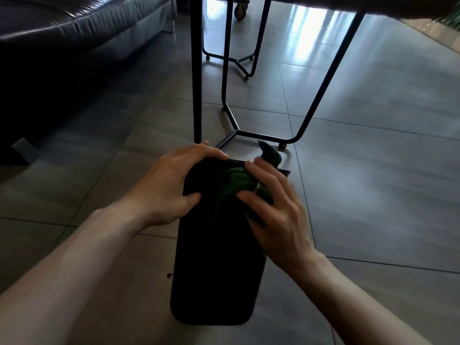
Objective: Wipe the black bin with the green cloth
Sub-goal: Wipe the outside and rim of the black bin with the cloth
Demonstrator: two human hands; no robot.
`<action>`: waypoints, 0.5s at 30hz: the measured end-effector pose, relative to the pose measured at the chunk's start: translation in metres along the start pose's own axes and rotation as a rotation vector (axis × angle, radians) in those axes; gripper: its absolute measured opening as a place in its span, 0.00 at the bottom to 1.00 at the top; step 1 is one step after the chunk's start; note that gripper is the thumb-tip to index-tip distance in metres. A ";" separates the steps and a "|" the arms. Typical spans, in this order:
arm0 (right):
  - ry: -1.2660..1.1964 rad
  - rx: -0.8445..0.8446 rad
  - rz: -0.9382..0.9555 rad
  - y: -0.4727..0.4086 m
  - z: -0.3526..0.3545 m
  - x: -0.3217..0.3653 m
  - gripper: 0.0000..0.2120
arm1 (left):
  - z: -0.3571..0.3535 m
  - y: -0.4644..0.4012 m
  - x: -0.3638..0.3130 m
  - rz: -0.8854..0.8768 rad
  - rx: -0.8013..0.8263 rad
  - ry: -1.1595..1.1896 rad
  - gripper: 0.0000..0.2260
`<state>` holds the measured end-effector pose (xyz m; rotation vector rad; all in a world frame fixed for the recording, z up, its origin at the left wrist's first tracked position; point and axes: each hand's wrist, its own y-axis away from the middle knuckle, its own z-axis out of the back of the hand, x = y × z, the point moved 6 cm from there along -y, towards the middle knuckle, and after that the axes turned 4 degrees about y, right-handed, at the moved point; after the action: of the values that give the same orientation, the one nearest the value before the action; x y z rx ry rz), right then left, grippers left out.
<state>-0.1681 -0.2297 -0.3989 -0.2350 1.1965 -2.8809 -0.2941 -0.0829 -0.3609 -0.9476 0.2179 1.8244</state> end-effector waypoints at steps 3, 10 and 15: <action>-0.028 0.052 0.158 0.028 -0.011 0.028 0.04 | 0.001 0.001 0.001 0.013 -0.002 -0.018 0.32; -0.058 0.328 0.443 0.081 -0.016 0.050 0.06 | 0.003 0.007 0.001 0.032 -0.010 -0.069 0.33; 0.028 0.028 0.055 0.008 0.002 0.014 0.06 | 0.003 0.007 -0.005 -0.014 -0.011 -0.068 0.32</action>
<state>-0.1824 -0.2377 -0.4018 -0.1590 1.1466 -2.8611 -0.3006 -0.0874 -0.3573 -0.8909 0.1586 1.8438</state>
